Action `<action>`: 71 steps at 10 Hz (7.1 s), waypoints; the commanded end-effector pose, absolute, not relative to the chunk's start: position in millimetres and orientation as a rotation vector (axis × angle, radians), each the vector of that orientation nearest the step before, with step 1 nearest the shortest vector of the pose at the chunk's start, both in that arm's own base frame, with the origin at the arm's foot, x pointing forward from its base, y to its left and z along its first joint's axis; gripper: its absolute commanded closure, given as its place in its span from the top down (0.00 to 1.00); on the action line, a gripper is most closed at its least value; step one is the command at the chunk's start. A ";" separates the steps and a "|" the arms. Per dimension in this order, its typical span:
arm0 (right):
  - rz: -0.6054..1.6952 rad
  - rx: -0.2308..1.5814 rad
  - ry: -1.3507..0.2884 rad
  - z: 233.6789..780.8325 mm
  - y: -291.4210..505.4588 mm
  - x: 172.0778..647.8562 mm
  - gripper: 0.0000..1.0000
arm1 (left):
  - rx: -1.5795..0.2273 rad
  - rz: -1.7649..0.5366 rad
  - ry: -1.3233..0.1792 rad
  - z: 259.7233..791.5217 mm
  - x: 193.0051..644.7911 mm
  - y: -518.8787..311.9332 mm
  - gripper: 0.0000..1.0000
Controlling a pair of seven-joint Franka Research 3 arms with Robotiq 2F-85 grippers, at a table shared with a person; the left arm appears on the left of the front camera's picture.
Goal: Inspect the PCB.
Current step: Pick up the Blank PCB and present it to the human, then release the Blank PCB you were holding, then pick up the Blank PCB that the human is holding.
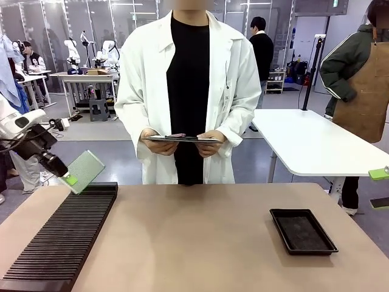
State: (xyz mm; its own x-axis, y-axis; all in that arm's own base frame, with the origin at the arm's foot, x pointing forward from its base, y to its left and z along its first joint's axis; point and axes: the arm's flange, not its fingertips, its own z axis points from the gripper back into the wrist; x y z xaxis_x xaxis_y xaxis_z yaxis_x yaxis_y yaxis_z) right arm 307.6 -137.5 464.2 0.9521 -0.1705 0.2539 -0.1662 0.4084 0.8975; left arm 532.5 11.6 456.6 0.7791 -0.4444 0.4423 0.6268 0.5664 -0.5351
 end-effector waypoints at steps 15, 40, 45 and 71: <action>0.016 1.159 -0.336 465.5 -140.5 307.1 1.00 | -1.496 -0.027 -0.134 440.6 554.5 -36.5 0.00; 0.016 1.159 -0.336 465.5 -140.5 307.1 1.00 | -1.496 -0.027 -0.134 440.6 554.5 -36.5 0.00; 0.016 1.159 -0.336 465.5 -140.5 307.1 1.00 | -1.509 -0.031 -0.130 437.7 555.0 -36.6 0.03; 0.016 1.159 -0.336 465.5 -140.5 307.1 1.00 | -1.520 -0.093 -0.077 450.2 539.9 -25.4 1.00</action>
